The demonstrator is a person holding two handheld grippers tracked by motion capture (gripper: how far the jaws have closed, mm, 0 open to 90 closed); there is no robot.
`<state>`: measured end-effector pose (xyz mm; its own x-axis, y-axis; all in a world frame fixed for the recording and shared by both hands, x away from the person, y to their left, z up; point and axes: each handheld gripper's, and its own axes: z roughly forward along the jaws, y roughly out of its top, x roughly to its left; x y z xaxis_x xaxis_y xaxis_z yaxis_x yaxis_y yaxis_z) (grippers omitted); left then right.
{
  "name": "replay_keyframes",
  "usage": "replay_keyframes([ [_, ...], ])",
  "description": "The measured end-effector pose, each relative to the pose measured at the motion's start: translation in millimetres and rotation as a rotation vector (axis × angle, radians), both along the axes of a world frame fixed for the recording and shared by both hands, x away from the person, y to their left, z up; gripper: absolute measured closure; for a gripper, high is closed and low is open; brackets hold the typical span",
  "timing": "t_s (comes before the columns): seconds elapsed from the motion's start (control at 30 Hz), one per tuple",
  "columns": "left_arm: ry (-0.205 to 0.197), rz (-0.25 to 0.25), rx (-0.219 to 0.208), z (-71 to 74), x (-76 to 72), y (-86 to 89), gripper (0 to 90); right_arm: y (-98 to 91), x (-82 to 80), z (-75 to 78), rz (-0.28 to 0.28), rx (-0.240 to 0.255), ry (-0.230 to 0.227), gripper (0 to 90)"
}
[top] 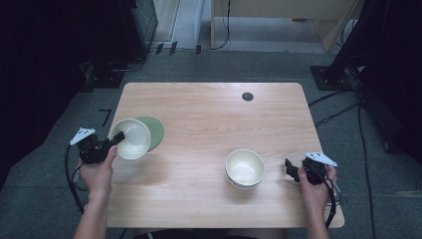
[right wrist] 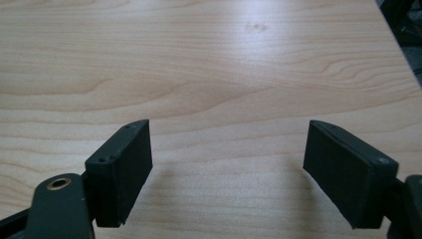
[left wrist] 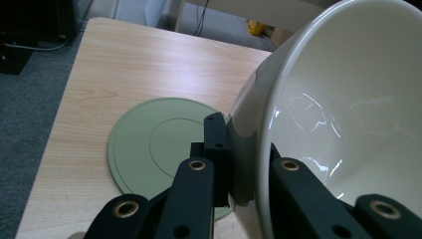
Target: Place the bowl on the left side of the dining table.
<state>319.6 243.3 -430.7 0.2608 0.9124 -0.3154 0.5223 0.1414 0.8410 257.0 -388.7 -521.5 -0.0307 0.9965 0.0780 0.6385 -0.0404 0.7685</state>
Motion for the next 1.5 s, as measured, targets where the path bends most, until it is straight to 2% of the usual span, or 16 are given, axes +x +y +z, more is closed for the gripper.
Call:
replay_keyframes([
  [0.07, 0.004, 0.002, -0.001, -0.1, 2.1, 0.9, 84.7, 1.0, 1.4, -1.8, 0.003, 0.002, 0.024, 19.6],
  [0.23, 0.018, 0.021, -0.027, -1.3, 9.3, 6.3, 84.7, 1.9, 2.1, -2.3, 0.0, -0.006, 0.036, 19.3],
  [0.33, 0.029, 0.031, -0.022, -1.2, 13.6, 8.2, 84.8, 3.1, 2.4, -2.5, 0.001, -0.017, 0.038, 19.0],
  [0.43, 0.042, 0.037, -0.01, -1.6, 18.9, 9.6, 84.8, 6.6, 2.9, -2.9, 0.006, -0.052, 0.047, 17.9],
  [0.73, 0.076, 0.049, -0.008, -3.5, 32.6, 13.2, 84.8, 7.1, 2.8, -3.0, 0.0, -0.05, 0.049, 17.4],
  [0.9, 0.119, 0.064, -0.006, -5.7, 45.5, 14.3, 84.8, 7.4, 2.9, -3.1, 0.003, -0.051, 0.049, 16.7],
  [1.0, 0.131, 0.07, 0.002, -6.9, 50.2, 14.1, 84.8, 7.4, 2.9, -3.2, 0.003, -0.051, 0.049, 16.6],
  [1.07, 0.168, 0.081, 0.014, -11.0, 61.2, 13.9, 84.8, 7.3, 2.9, -3.1, 0.003, -0.051, 0.05, 16.7],
  [1.13, 0.206, 0.093, 0.008, -14.4, 67.9, 14.2, 84.8, 7.5, 3.0, -3.1, 0.002, -0.05, 0.05, 16.4],
  [1.17, 0.206, 0.093, 0.008, -14.4, 67.9, 14.2, 84.8, 7.5, 3.0, -3.1, 0.003, -0.05, 0.05, 16.3],
  [1.2, 0.246, 0.097, 0.009, -18.0, 74.8, 14.4, 84.7, 7.5, 3.1, -3.1, 0.003, -0.05, 0.05, 16.3],
  [1.27, 0.292, 0.111, 0.008, -21.3, 82.1, 14.7, 84.8, 7.5, 3.1, -3.1, 0.003, -0.05, 0.05, 16.3],
  [1.3, 0.307, 0.11, 0.002, -22.7, 84.5, 15.5, 84.8, 7.5, 3.0, -3.1, 0.003, -0.05, 0.051, 16.3],
  [1.37, 0.351, 0.096, -0.055, -28.0, 91.7, 19.1, 84.7, 7.5, 3.1, -3.1, 0.003, -0.05, 0.051, 16.3],
  [1.4, 0.365, 0.098, -0.065, -29.0, 93.8, 19.7, 84.7, 7.5, 3.1, -3.1, 0.003, -0.05, 0.05, 16.3],
  [1.5, 0.411, 0.106, -0.051, -30.3, 102.0, 17.9, 84.7, 7.6, 3.3, -3.2, 0.004, -0.051, 0.051, 15.9],
])
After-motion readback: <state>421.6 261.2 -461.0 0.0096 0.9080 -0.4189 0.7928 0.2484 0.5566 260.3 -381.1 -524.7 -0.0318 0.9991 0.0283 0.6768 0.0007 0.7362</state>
